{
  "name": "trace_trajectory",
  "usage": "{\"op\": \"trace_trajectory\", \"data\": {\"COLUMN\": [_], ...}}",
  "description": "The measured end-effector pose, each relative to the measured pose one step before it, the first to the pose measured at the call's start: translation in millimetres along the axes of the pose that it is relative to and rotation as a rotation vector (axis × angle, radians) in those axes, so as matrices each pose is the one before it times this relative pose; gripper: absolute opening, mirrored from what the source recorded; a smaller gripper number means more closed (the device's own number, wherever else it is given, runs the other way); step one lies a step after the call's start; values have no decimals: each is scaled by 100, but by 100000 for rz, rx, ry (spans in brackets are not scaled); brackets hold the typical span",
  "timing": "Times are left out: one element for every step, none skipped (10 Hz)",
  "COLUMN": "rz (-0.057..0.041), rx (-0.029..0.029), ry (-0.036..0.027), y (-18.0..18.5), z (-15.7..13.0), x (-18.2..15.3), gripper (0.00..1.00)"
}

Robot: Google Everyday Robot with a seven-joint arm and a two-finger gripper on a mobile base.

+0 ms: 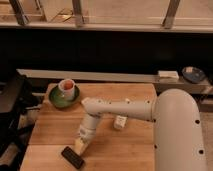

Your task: Push the eraser across the table

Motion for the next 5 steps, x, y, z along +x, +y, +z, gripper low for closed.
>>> {"op": "trace_trajectory", "data": {"rz": [-2376, -3016, -2298, -2561, -1661], "rx": [-1395, -1952, -1545, -1263, -334], "ry": [645, 552, 218, 827, 200], "y": [1020, 1291, 922, 943, 542], "z": [932, 1180, 775, 851, 490], "x": [-266, -424, -413, -418, -347], "gripper": [0, 0, 0, 0, 0]}}
